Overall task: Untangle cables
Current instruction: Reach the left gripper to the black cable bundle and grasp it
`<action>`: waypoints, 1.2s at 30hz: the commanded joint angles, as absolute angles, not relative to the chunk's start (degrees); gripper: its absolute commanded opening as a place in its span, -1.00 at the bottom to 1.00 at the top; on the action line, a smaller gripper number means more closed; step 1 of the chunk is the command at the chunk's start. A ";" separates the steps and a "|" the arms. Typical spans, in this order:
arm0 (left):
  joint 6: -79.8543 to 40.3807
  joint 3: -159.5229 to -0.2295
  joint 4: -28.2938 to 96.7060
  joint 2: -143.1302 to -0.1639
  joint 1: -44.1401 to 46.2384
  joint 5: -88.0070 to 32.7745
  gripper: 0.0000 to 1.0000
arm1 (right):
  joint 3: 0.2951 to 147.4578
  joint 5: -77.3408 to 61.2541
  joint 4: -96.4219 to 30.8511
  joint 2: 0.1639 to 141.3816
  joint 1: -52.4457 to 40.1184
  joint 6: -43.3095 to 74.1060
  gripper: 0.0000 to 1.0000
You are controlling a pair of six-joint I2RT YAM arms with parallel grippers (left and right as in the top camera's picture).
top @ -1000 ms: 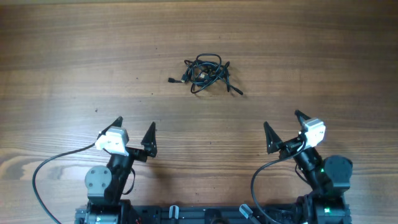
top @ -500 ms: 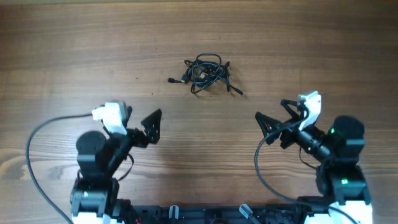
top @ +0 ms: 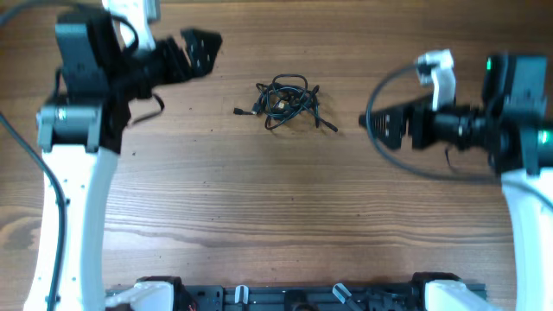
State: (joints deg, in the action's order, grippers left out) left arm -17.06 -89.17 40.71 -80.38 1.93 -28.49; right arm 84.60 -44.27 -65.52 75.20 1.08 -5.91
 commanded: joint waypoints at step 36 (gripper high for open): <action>-38.02 -94.63 26.94 -123.83 24.32 -8.01 0.23 | 91.74 -35.33 -62.15 86.80 1.15 7.51 0.94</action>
State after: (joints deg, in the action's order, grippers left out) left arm -37.85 -94.24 27.99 -121.97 23.03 -11.64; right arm 90.70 -36.34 -62.00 86.26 1.08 7.70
